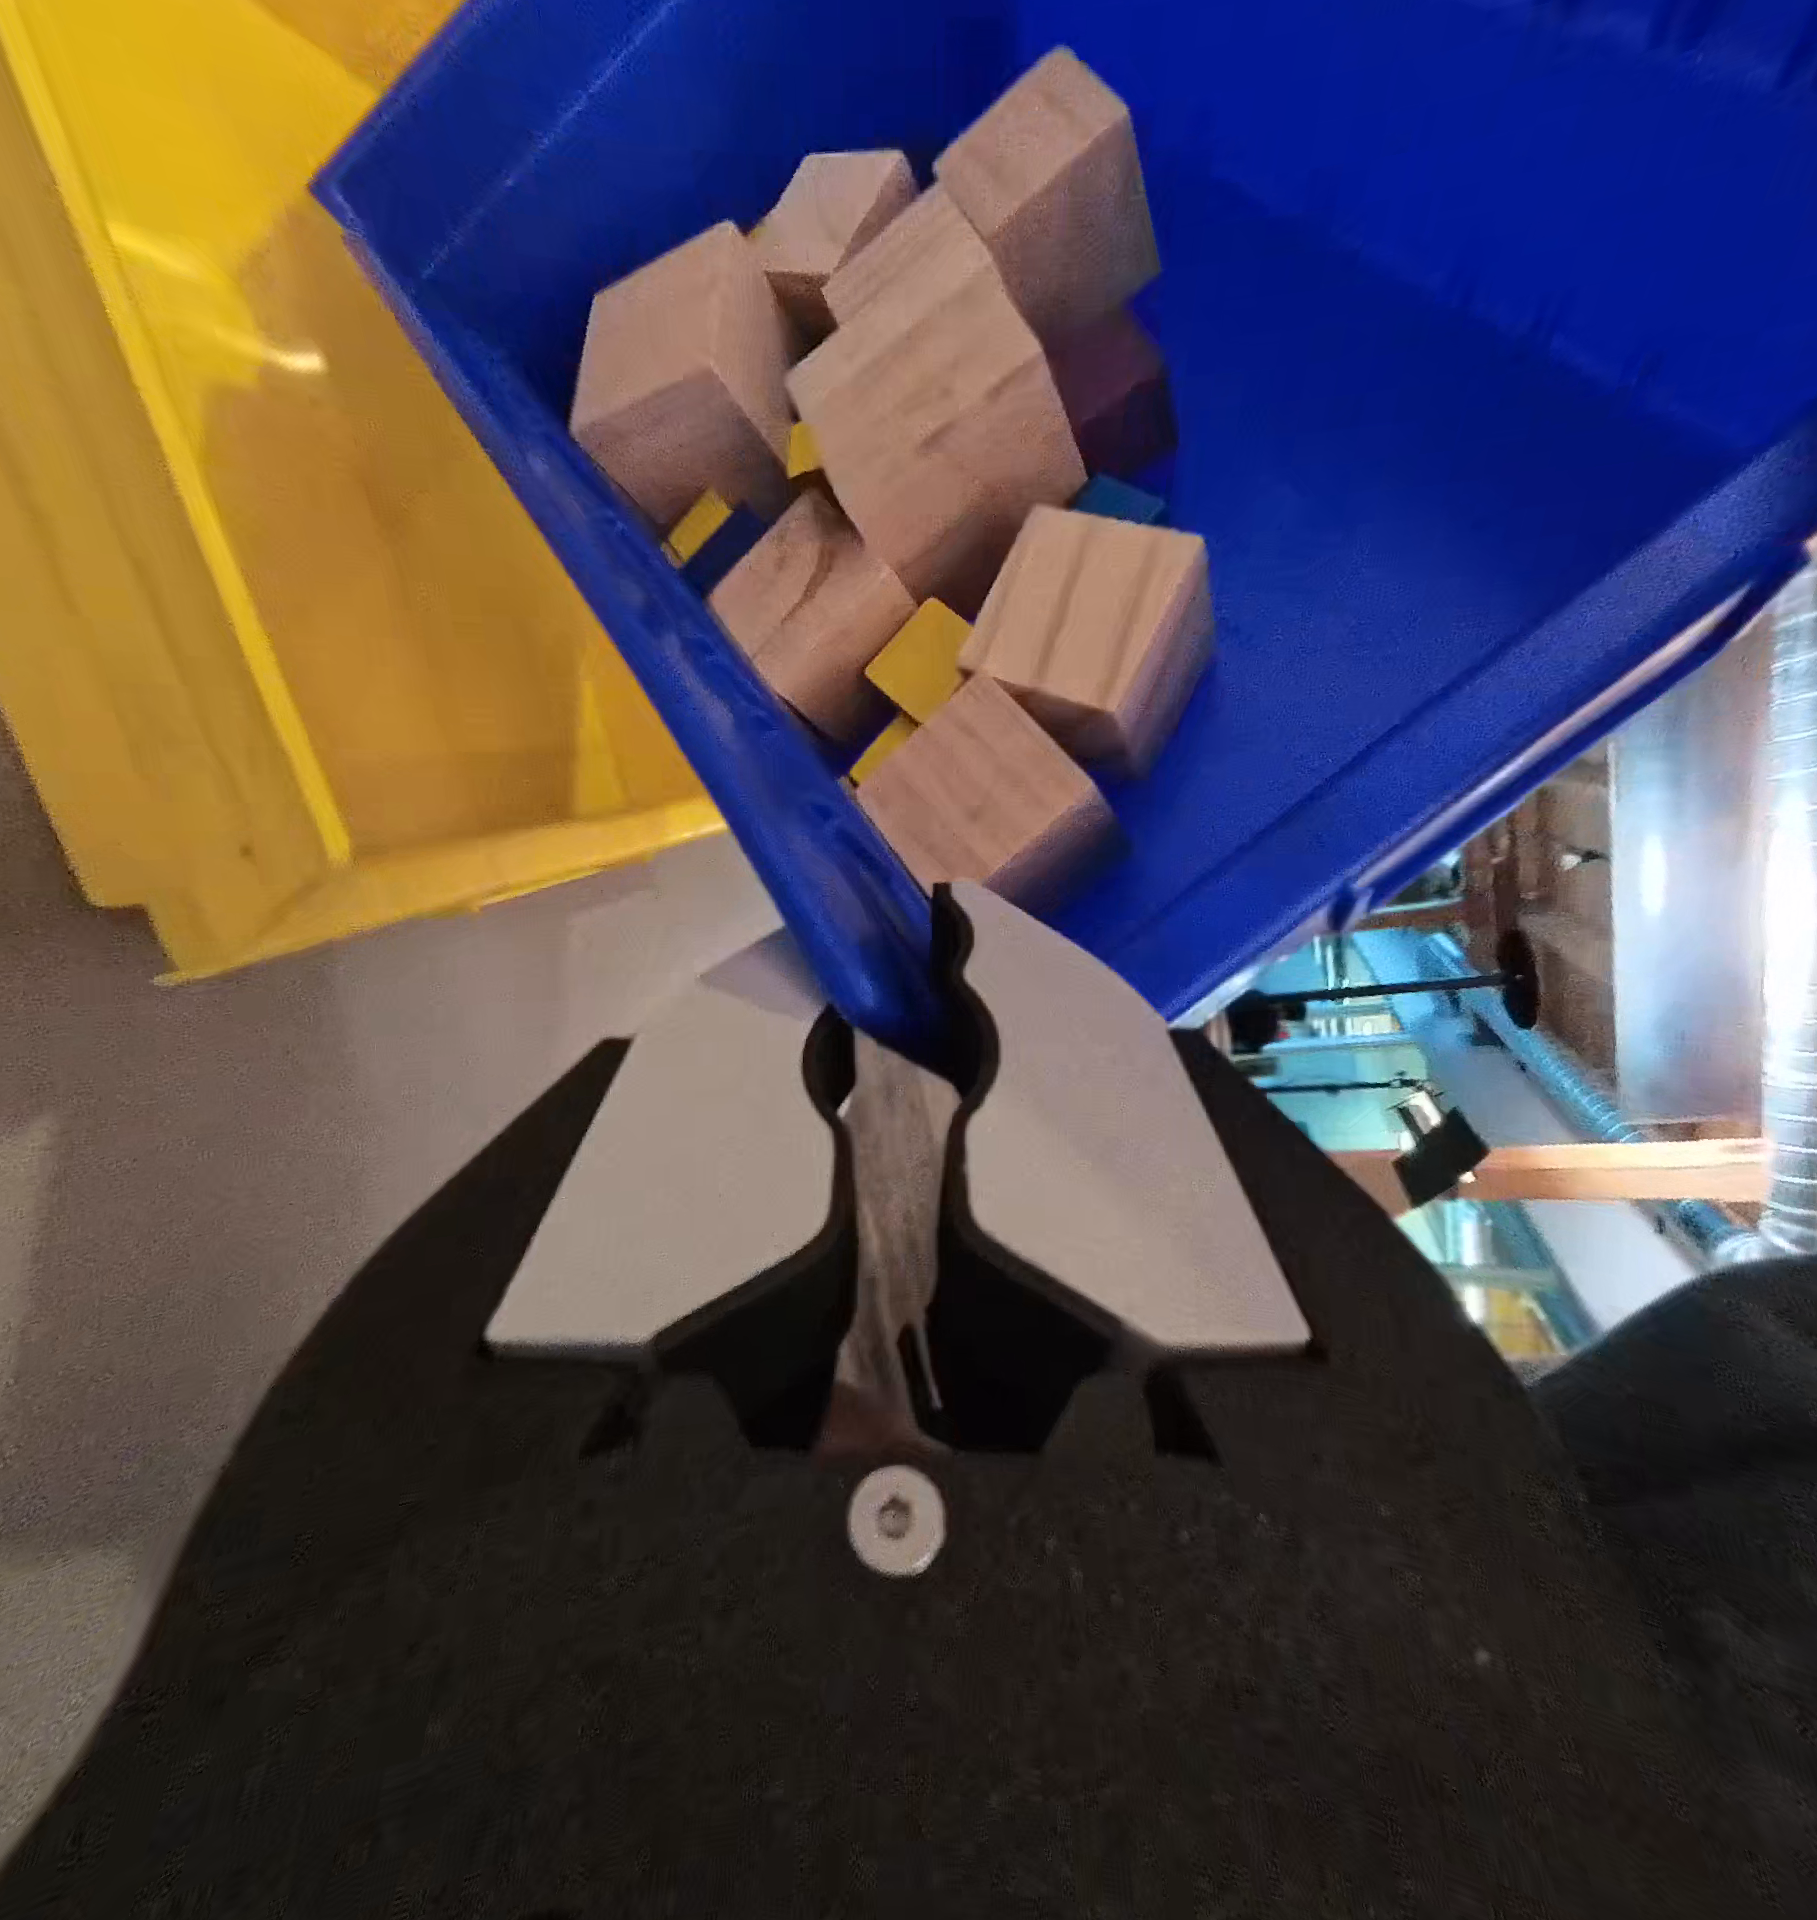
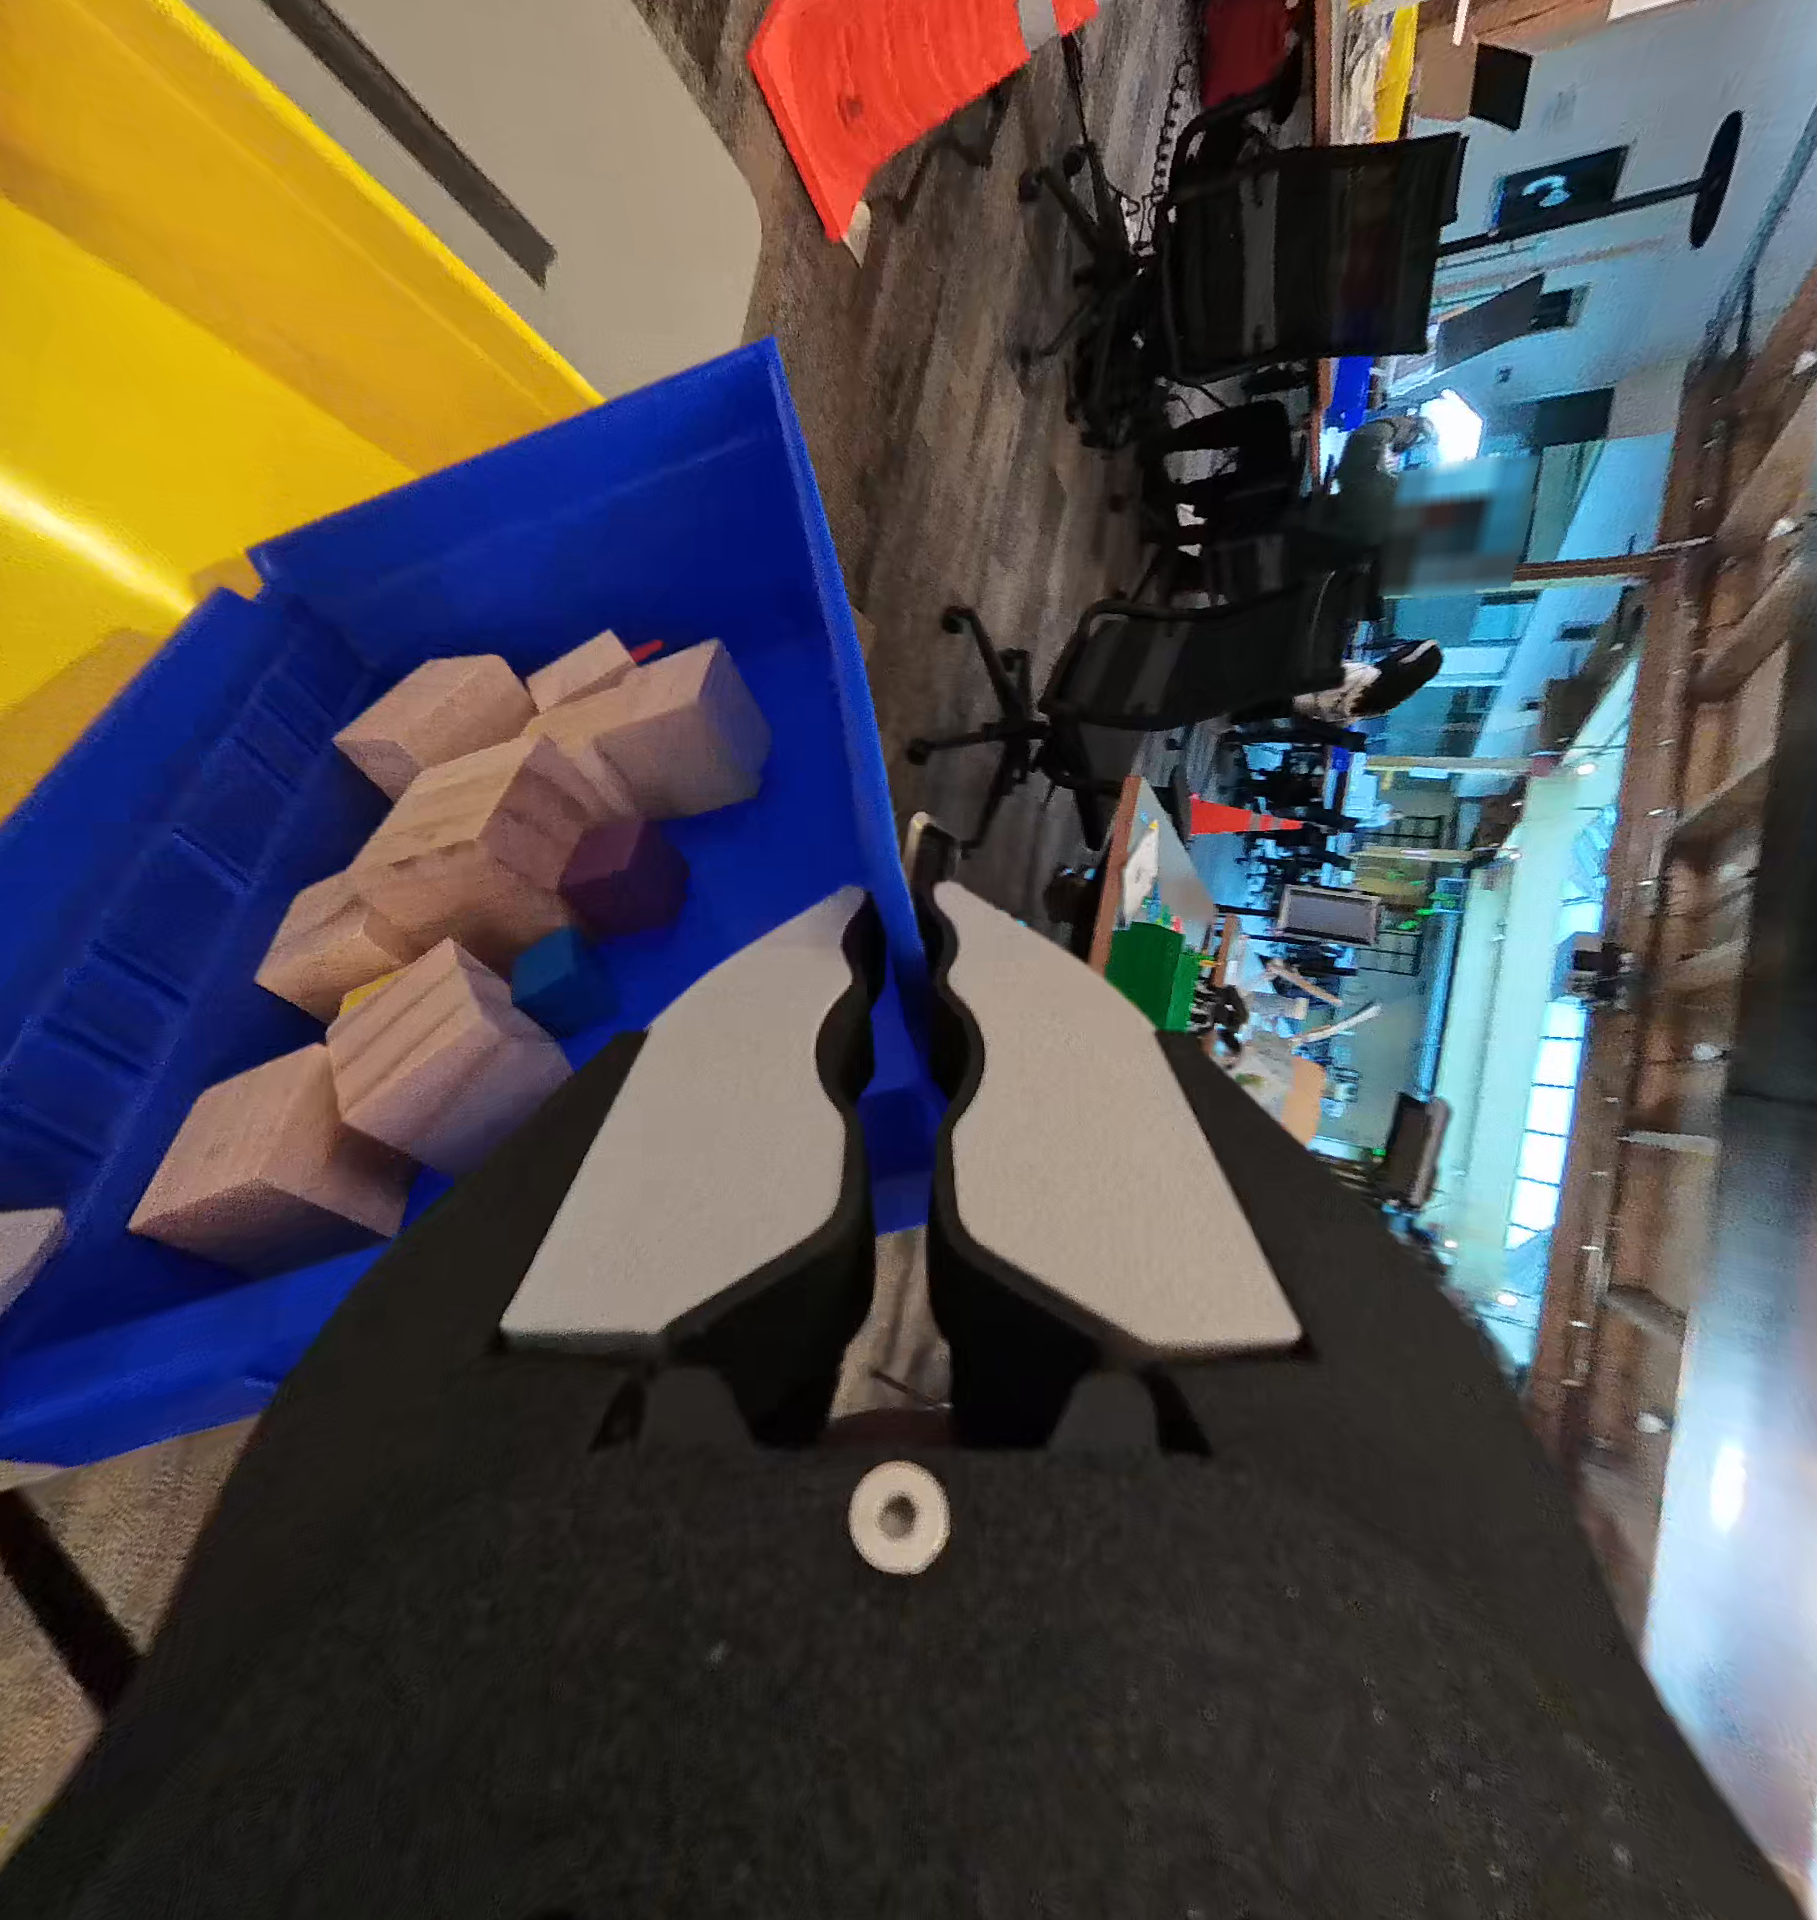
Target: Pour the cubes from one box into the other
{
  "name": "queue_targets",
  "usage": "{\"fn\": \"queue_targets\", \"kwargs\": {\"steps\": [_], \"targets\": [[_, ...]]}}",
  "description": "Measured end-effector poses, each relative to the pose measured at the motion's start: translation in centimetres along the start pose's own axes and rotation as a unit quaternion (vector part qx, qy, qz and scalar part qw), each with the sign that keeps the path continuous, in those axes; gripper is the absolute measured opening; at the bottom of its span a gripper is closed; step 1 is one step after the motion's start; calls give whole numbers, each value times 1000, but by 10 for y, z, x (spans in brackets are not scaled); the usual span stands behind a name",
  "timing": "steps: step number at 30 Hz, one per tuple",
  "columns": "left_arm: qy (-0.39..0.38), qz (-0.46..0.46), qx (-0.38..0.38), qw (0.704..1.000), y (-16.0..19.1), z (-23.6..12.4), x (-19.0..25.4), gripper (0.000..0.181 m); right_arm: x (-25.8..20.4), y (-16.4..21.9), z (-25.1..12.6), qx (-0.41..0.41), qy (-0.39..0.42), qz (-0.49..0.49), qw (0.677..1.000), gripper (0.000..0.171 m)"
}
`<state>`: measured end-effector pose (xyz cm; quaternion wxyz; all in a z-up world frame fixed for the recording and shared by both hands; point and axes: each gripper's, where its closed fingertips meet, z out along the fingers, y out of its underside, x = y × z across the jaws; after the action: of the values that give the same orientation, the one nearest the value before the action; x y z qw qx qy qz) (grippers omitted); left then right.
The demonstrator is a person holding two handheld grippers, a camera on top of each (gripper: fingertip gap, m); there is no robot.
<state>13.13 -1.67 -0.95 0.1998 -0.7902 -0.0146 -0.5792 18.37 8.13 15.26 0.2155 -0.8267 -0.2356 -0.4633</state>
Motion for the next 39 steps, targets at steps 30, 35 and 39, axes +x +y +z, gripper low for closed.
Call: {"fn": "queue_targets", "kwargs": {"steps": [30,35,39], "targets": [[134,-212,56,966,24,75,1,8,-37,-25,3,101,101,-171,975,6],[159,-224,51,960,28,82,16,7,-31,-19,-8,97,117,-182,971,6],[182,-228,42,956,30,83,31,6,-19,-11,-20,101,139,-177,969,6]]}}
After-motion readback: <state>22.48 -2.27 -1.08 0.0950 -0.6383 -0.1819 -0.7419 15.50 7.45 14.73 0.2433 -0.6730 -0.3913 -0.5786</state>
